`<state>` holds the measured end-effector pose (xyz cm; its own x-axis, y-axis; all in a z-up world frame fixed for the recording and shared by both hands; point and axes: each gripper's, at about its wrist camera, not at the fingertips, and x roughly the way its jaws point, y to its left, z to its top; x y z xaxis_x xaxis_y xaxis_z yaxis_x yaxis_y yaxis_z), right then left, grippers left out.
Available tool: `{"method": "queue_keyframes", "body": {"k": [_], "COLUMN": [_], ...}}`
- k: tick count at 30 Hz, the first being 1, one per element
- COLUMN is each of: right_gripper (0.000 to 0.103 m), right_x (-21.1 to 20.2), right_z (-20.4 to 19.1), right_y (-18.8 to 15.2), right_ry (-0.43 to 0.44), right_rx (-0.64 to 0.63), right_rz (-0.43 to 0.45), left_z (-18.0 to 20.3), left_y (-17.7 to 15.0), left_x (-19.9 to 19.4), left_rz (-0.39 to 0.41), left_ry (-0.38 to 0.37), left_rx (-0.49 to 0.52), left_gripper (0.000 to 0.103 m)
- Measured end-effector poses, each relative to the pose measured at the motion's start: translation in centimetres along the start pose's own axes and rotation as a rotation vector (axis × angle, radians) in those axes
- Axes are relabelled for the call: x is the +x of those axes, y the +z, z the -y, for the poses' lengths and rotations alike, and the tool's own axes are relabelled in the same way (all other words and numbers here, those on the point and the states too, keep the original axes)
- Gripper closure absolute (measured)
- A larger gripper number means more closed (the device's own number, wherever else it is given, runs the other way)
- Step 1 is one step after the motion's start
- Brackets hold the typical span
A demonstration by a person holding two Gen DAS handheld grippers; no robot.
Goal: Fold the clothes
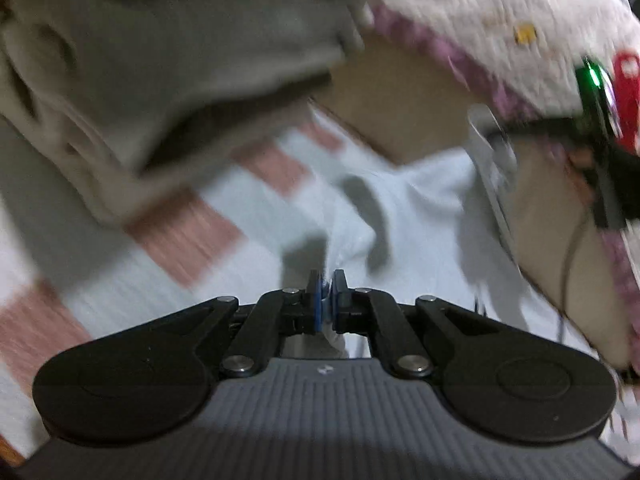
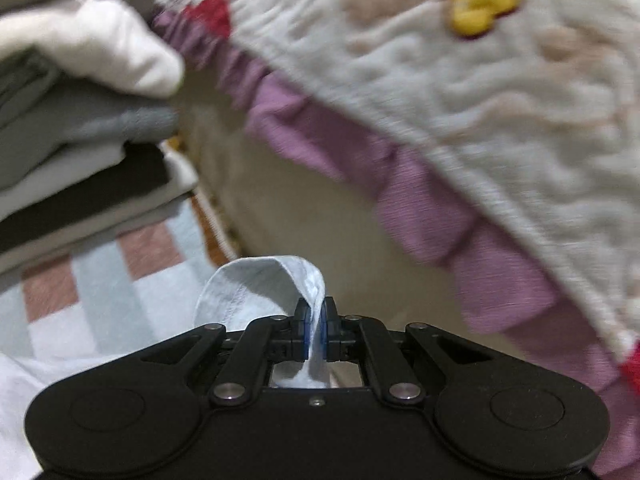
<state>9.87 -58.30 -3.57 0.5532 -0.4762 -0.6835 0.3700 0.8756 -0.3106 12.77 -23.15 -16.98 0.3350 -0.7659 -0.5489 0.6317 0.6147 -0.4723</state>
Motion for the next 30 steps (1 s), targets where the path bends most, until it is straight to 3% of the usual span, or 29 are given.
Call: {"method": "queue_keyframes", "body": {"k": [5,7,8,9,13,18,21,26,29,30], "right_gripper": [0.098,0.072,0.053,0.052,0.057,0.076,0.076,0.069,0.069,0.075], "right_x": [-0.6,-0.1,0.1,0.1,-0.6,-1.3,-0.6,2.0,3.8,4.4], "right_z": [0.5,0.9,1.2,1.6,4.1,3.1,2.1,0.8,0.2,0.1], "right_y": [-0.2,-0.5,-0.8,-1.1,-2.8,-6.0,-8.0,-10.1,-10.7,-10.8], "right_ry": [-0.072,-0.106,-0.128,-0.131,0.051,0.168,0.179,0.188,0.170,0.172], "right_rx": [-0.031,-0.008,0.028,0.070,0.260,0.177,0.151,0.125,0.113,0.115], "right_rz": [0.008,-0.017,-0.028,-0.035,-0.029,-0.044,-0.086,-0.146,-0.179,-0.181], "left_z": [-1.5,-2.7,-3.0,-3.1,-1.4,0.1,0.9,0.0,-0.4,-0.5], "left_y": [0.7,0.6,0.7,0.8,0.5,-0.5,-0.8,-0.8,-1.2,-1.3], "left_x": [-0.3,-0.1,0.1,0.0,-0.1,0.2,0.5,1.0,1.4,1.5], "left_rz": [0.059,0.029,0.015,0.009,-0.005,-0.069,-0.092,-0.110,-0.128,-0.135], "left_ry": [0.156,0.161,0.146,0.126,0.094,0.016,-0.005,-0.067,-0.055,-0.047], "left_rx": [0.006,-0.043,-0.065,-0.079,0.007,0.056,0.103,0.048,0.050,0.053], "left_gripper": [0.100,0.100,0.100,0.100,0.098,0.098,0.098,0.098,0.098,0.098]}}
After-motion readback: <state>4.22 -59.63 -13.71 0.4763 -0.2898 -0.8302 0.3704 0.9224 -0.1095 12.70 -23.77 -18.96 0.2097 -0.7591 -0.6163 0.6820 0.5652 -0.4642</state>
